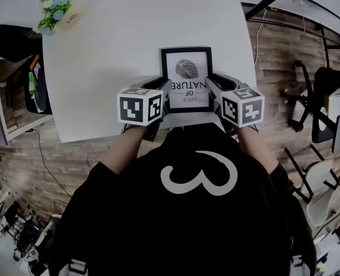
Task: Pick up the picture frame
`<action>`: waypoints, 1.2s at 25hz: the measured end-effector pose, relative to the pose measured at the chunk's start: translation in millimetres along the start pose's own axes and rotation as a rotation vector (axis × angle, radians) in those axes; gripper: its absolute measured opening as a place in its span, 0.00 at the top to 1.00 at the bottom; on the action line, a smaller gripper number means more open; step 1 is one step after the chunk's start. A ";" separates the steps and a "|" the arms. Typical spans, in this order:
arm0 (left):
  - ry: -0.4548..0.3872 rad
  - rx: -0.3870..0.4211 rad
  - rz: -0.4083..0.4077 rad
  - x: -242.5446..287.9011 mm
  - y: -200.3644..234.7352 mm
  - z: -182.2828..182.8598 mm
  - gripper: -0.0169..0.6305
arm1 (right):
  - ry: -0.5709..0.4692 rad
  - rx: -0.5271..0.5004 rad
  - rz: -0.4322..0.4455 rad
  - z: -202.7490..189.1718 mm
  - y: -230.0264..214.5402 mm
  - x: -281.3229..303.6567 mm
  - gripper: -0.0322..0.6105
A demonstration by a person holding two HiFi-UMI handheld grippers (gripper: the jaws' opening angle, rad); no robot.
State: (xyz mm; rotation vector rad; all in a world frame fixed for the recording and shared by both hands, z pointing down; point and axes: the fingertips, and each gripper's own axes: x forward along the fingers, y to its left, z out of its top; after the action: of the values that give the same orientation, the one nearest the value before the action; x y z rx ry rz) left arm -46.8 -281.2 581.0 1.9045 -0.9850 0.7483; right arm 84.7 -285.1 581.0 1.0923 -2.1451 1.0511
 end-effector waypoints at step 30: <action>-0.081 0.005 0.004 -38.2 -10.5 4.4 0.82 | -0.101 -0.004 -0.069 9.1 26.0 -27.0 0.80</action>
State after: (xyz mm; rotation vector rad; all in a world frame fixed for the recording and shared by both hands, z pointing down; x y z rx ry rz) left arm -56.9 -268.3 544.7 1.9511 -1.0378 0.6811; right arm 77.0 -270.9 546.0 1.2325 -2.1700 0.9789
